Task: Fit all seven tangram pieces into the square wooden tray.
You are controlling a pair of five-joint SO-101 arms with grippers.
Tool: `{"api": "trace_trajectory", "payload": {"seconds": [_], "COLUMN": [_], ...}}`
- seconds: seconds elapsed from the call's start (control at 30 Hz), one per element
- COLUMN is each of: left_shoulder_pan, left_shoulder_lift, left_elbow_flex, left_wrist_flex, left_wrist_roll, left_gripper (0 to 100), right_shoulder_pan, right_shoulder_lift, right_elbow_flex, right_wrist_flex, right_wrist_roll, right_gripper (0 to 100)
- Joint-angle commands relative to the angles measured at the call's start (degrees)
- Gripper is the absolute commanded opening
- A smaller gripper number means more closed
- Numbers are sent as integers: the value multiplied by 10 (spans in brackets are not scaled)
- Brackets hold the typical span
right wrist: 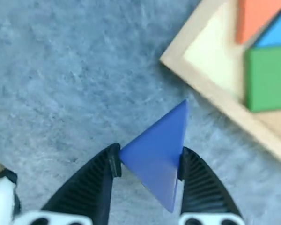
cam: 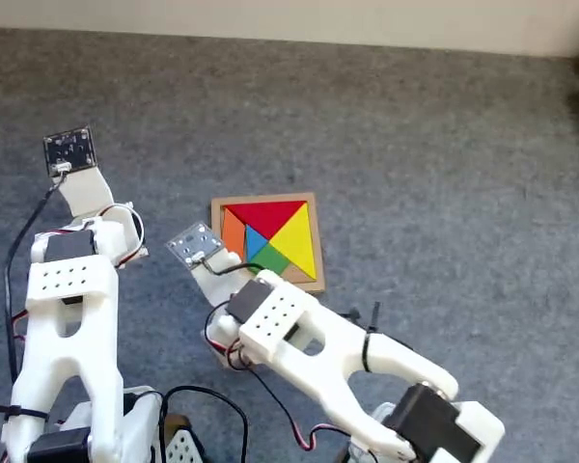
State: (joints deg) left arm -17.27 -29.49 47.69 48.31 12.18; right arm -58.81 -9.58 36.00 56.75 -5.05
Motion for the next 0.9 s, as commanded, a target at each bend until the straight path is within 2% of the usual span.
{"api": "trace_trajectory", "payload": {"seconds": [0.0,0.17,0.37,0.5,0.87], "left_shoulder_pan": [-6,-6,-6,-6,-6], "left_shoulder_lift": [-21,-21,-20,-20,-20], "left_elbow_flex": [-29,-29,-29,-29,-29], "left_wrist_flex": [-6,-7,-8,-8,-9], "left_wrist_roll": [5,5,5,5,5], "left_gripper": [11,11,11,11,11], "right_shoulder_pan": [39,93,103,105,104], "right_shoulder_lift": [-62,-77,-75,-46,83], "right_elbow_flex": [-5,-5,3,15,-33], "right_wrist_flex": [6,-16,-160,-211,-215], "right_wrist_roll": [75,151,229,237,236], "right_gripper": [87,87,87,87,91]}}
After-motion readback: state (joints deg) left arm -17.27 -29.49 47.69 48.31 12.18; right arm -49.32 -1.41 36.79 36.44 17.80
